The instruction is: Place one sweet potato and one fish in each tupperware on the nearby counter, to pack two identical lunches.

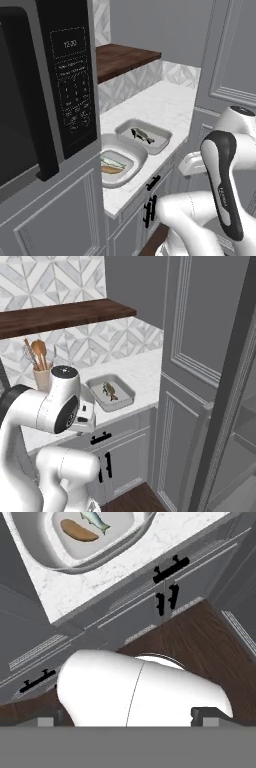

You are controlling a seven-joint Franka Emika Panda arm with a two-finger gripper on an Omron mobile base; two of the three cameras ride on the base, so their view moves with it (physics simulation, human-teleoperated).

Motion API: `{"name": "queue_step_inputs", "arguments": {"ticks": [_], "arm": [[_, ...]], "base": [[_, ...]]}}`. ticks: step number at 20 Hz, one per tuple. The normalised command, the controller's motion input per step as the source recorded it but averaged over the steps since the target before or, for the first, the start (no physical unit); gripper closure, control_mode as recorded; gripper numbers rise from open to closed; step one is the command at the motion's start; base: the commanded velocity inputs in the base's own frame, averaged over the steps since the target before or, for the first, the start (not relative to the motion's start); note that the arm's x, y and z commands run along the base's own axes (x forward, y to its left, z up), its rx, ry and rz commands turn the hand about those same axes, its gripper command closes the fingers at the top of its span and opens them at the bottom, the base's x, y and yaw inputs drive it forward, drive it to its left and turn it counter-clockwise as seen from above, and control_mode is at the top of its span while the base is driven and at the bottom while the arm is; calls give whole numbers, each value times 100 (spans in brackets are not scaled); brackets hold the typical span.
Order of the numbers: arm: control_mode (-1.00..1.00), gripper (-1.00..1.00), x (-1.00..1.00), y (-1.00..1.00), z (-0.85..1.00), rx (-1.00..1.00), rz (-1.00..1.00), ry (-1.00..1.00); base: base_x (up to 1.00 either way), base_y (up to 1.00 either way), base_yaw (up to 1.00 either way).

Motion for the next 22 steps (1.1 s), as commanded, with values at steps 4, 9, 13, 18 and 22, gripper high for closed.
{"name": "queue_step_inputs", "arguments": {"ticks": [4,9,13,18,22], "arm": [[100,-100,0,0,0,0,0,0],[100,-100,0,0,0,0,0,0],[100,-100,0,0,0,0,0,0],[100,-100,0,0,0,0,0,0],[100,-100,0,0,0,0,0,0]], "base": [[-100,10,0],[-100,15,-5],[-100,-3,-24],[-63,-38,-62],[-6,-70,-70]]}}
